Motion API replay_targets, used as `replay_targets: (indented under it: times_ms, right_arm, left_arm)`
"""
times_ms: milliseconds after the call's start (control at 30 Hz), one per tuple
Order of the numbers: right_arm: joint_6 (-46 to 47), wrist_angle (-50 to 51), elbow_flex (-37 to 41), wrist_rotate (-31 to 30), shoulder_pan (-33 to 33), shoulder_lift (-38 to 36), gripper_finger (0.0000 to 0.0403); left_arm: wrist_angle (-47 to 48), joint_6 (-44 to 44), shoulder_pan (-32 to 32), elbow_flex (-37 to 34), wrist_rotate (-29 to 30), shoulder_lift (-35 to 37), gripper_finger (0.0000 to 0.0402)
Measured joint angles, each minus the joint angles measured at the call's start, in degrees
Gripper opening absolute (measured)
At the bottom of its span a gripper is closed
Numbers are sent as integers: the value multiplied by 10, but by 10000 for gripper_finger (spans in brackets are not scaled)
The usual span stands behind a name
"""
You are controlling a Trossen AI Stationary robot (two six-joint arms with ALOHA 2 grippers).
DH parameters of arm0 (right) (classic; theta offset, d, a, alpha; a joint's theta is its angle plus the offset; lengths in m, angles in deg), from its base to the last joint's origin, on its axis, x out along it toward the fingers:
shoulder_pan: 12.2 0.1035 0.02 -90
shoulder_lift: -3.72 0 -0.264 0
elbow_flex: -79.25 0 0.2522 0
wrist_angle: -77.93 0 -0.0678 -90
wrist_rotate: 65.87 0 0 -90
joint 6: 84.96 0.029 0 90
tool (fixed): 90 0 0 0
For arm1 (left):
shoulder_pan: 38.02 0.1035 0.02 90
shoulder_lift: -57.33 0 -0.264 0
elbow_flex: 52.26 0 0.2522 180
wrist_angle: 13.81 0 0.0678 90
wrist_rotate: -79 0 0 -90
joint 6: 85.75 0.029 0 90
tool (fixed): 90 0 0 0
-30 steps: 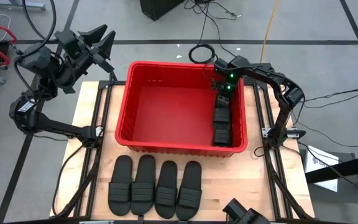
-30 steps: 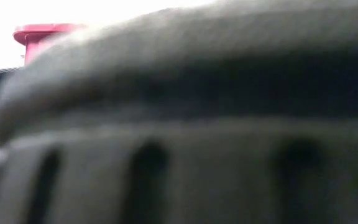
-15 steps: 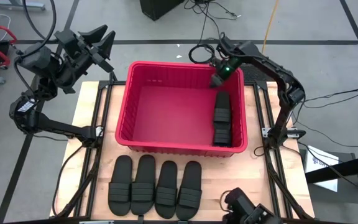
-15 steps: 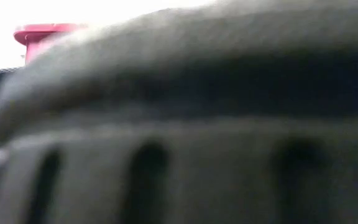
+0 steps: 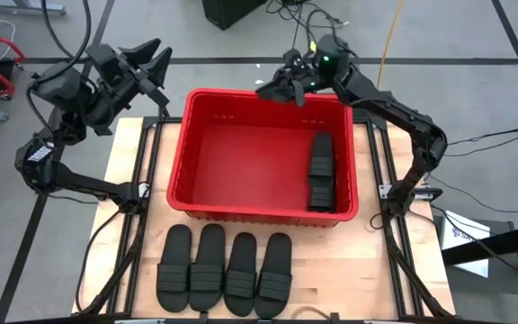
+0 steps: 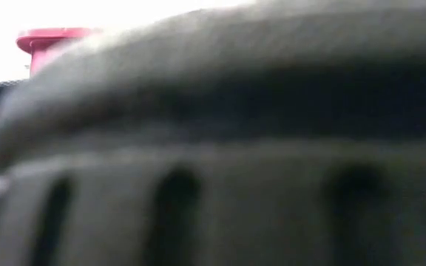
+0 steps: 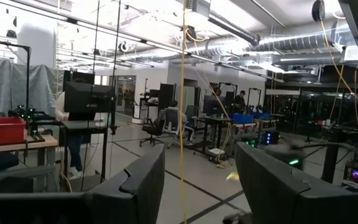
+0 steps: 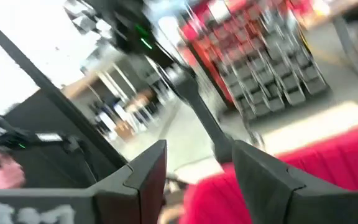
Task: Pick and place slides into bin
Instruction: Put the black slide into the red bin
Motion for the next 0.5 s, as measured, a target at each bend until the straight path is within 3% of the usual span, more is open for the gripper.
replay_targets:
  times_ms: [100,300,500]
  right_arm:
    - [45,-65,0,-22,22,-7,173]
    - [57,-80,0,-48,63,-35,173]
    - [39,-148,1,-127,110,-58,173]
  left_arm:
    - [1,0,0,0,0,0,200]
    - [0,2,0,0,0,12,200]
    - [-1,2,0,0,-1,36,200]
